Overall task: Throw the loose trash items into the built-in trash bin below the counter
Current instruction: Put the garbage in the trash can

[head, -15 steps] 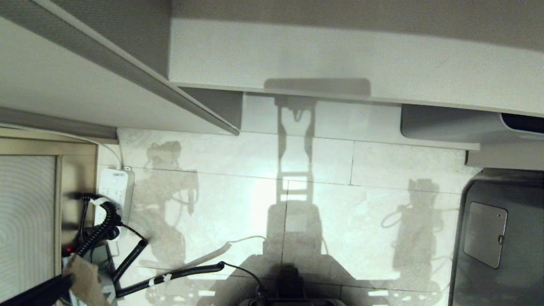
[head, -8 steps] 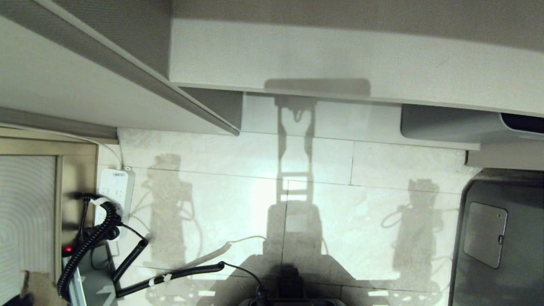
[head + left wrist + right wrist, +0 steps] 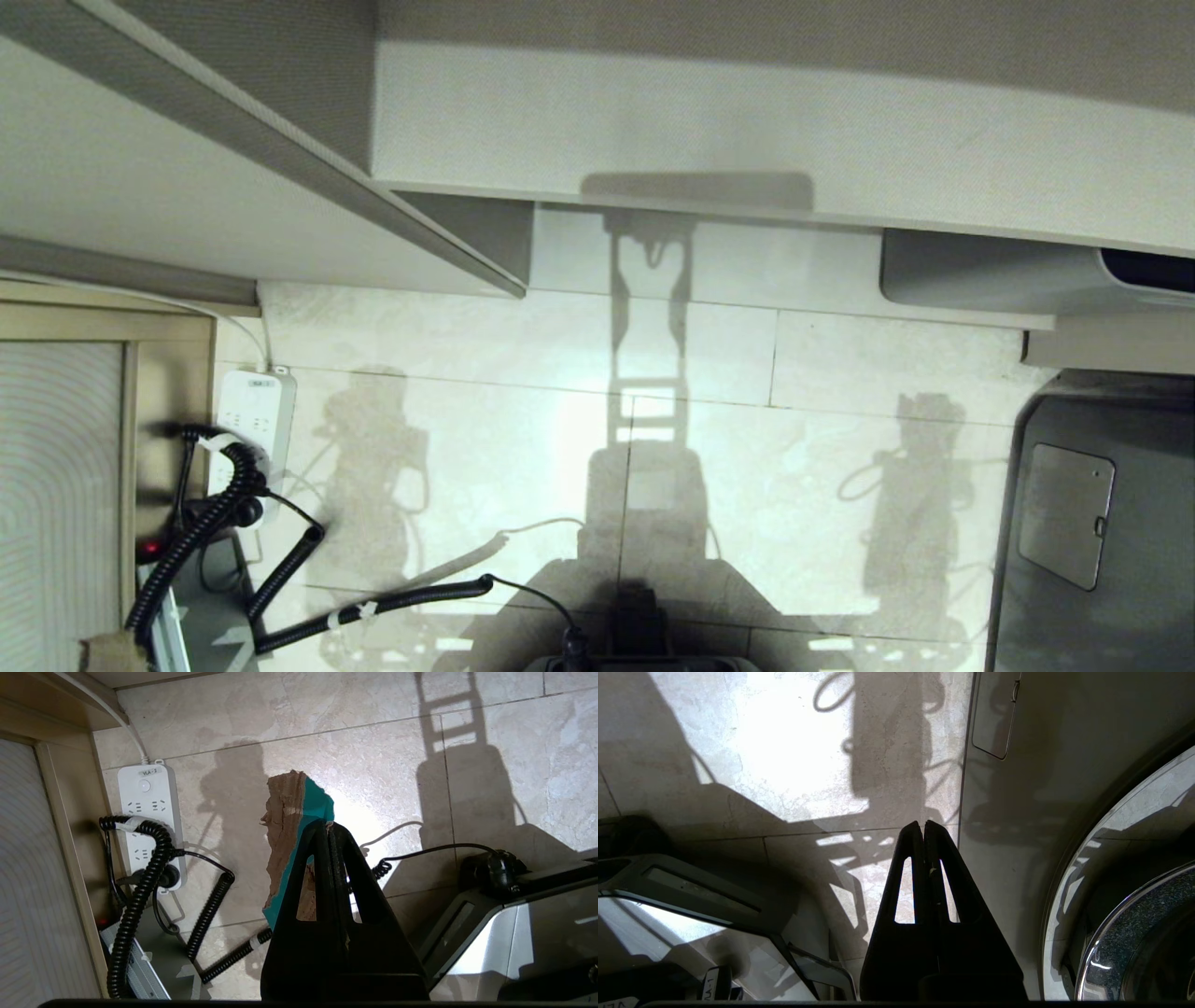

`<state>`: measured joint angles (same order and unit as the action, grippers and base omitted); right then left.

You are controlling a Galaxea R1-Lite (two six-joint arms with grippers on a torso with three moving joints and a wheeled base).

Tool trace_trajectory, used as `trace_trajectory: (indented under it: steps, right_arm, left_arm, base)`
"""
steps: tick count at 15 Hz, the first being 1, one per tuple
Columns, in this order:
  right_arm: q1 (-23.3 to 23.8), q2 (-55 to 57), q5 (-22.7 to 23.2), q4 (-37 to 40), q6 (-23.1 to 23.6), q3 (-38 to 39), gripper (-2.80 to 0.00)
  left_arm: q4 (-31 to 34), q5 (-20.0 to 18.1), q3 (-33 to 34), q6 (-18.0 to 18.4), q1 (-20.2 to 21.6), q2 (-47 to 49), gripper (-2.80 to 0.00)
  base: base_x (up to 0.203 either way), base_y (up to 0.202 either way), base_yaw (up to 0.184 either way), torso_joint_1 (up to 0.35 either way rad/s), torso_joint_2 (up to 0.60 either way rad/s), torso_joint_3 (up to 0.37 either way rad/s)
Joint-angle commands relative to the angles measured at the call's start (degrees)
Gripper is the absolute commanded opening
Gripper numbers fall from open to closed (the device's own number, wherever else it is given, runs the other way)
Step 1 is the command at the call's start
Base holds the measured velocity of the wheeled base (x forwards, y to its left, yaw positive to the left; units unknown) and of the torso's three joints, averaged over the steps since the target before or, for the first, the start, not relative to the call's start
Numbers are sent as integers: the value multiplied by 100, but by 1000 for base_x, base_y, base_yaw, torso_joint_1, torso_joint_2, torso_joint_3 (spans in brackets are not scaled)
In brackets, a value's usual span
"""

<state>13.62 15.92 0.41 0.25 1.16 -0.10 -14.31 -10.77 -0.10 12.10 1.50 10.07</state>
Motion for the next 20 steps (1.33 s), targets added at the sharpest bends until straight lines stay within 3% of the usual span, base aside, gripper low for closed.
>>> trace_trajectory:
  steps: [1,4,7,11,14,18,20]
  right_arm:
    - [1,-1,2,1,8,1,-280]
    - [1,5,2,1,5,1,-280]
    - [1,-1,2,1,7,1,-280]
    - [1,3,32,1,87,5,-280]
    - [1,7,359,2,1233,10,-280]
    - [-122,204,380,35,1216,-11,-280]
    - [-594,469,379,42,1005,-12,-280]
  left_arm:
    - [300,-2,7,17,-60,-788,-280]
    - [803,191,-34,-17,-102,-1015,-280]
    - [1255,778,11,-60,-102,-1015,-280]
    - [1247,779,19,-23,-107,-1015,-280]
    - [1247,779,19,-32,-100,-1015,-280]
    - [1247,775,19,-14,-101,-1015,-280]
    - [1247,779,19,-22,-100,-1015,-280]
  base:
    - [0,0,0,0,0,0]
    - [0,0,0,0,0,0]
    - [0,0,0,0,0,0]
    - [0,0,0,0,0,0]
    - [0,0,0,0,0,0]
    - [0,0,0,0,0,0]
    - [0,0,0,0,0,0]
